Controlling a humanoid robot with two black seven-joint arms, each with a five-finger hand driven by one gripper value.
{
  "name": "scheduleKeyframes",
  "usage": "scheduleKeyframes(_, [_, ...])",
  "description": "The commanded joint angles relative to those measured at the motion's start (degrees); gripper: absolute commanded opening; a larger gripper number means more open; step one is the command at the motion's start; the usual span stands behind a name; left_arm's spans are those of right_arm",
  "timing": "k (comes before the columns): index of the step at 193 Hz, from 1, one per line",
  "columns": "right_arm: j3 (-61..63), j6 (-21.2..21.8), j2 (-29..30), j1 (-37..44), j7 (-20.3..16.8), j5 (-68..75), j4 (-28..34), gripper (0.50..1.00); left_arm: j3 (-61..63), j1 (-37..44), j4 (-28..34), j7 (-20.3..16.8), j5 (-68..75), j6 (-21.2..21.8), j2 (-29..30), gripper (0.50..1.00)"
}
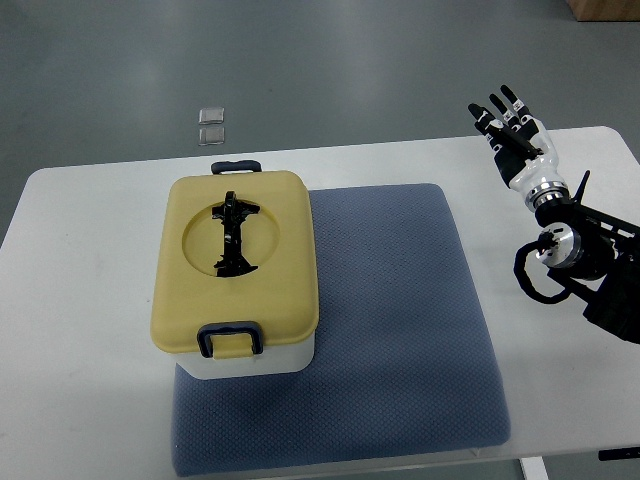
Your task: Open white storage box with right hand
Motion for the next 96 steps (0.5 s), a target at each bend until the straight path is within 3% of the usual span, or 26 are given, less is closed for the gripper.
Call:
scheduleKeyframes(1, [0.05,0.0,-0.08,0.09,0.0,0.0,0.0,0.93,-0.02,0.01,0.0,0.0,-0.01,-0.08,0.0,1.0])
scheduleKeyframes(96, [0.05,0.09,-0.17,0.18,0.0,0.0,0.0,0.93,0.06,-0.26,0.0,-0.09,-0.1,0.36,0.0,1.0])
